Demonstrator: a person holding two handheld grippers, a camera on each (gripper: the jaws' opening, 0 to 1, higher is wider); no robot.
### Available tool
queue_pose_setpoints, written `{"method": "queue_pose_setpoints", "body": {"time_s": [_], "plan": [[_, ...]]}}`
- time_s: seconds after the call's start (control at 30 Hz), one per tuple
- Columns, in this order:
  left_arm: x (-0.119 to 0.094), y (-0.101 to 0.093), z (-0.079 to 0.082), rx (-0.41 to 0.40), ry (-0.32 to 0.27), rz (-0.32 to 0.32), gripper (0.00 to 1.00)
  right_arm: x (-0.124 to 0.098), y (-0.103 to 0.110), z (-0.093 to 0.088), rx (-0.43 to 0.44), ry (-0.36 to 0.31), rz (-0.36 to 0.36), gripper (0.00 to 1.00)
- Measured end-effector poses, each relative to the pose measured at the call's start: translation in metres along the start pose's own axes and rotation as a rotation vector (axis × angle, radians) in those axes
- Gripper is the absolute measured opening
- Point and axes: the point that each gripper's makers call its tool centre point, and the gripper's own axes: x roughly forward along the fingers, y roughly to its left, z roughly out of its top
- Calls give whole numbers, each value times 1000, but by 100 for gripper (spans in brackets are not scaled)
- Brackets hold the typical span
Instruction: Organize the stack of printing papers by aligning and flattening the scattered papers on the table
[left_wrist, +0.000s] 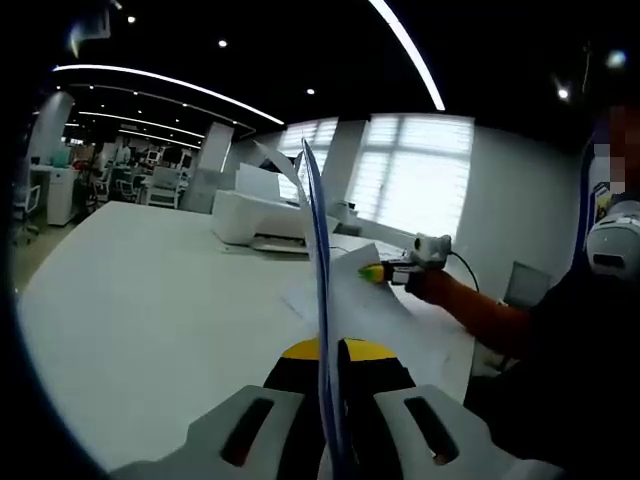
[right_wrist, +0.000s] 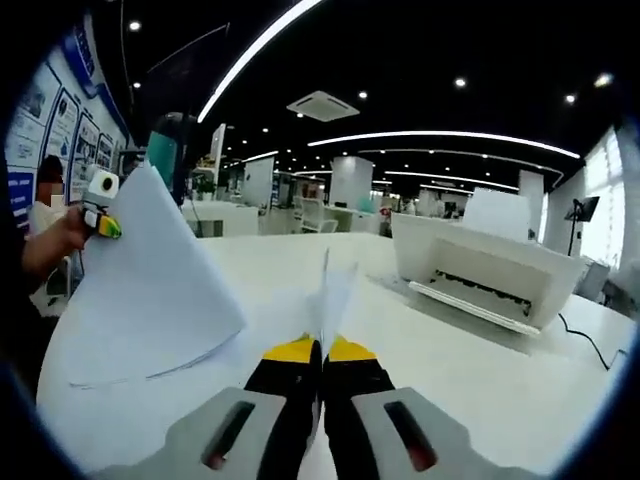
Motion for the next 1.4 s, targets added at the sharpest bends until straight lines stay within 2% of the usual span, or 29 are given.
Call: {"method": "queue_pose_setpoints", "body": {"time_s": [0.33, 0.6, 0.9, 1.1, 1.4], "plan": [[3, -5, -1, 11, 1, -11, 7, -22, -12, 28, -24, -58, -17, 0], [2, -6, -1, 21, -1, -13, 7, -37, -14, 49, -41, -101, -23, 0], [1, -5, -1, 24, -1, -14, 7, -56, -23, 79, -111, -135, -50, 0], [2, -5, -1, 25, -1, -14, 7, -68, -22, 101, -169, -155, -56, 0], [2, -5, -2, 28, 5, -13, 7, -84, -22, 126, -200, -188, -50, 0]]}}
